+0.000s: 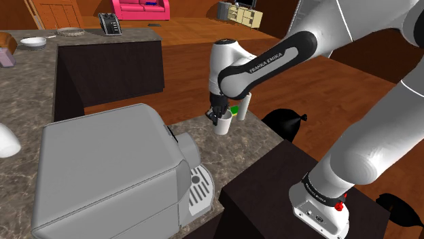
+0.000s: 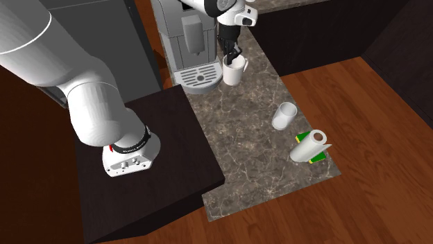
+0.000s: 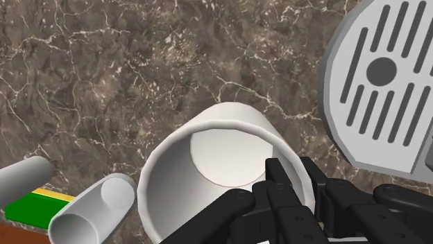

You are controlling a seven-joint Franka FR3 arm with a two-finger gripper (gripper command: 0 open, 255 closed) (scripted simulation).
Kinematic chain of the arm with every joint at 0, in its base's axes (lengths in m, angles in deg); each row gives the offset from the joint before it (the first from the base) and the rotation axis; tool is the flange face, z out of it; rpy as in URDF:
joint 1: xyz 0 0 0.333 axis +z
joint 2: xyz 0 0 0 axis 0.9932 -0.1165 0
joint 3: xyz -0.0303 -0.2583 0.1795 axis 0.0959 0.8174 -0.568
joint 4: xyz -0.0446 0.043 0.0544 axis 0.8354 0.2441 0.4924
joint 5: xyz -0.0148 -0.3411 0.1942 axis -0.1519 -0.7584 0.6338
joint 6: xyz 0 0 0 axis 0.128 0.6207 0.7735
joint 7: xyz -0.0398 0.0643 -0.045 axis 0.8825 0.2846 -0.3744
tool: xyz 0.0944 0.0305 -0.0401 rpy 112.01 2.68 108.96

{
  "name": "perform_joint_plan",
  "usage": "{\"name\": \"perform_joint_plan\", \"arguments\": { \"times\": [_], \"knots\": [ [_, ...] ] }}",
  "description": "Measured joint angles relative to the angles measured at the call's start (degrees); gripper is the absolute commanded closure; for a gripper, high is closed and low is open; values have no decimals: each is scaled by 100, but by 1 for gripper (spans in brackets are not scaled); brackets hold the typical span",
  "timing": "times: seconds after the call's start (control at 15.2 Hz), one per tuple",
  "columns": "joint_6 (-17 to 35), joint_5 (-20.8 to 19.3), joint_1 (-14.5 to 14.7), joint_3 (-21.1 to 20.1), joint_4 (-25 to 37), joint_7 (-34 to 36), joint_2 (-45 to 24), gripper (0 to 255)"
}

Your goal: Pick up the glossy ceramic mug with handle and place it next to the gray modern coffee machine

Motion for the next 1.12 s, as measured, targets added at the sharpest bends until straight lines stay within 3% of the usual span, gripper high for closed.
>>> {"name": "perform_joint_plan", "arguments": {
  "times": [1.12],
  "knots": [
    [1362, -664, -3, 67, -241, 526, -1188, 255]
  ]
}}
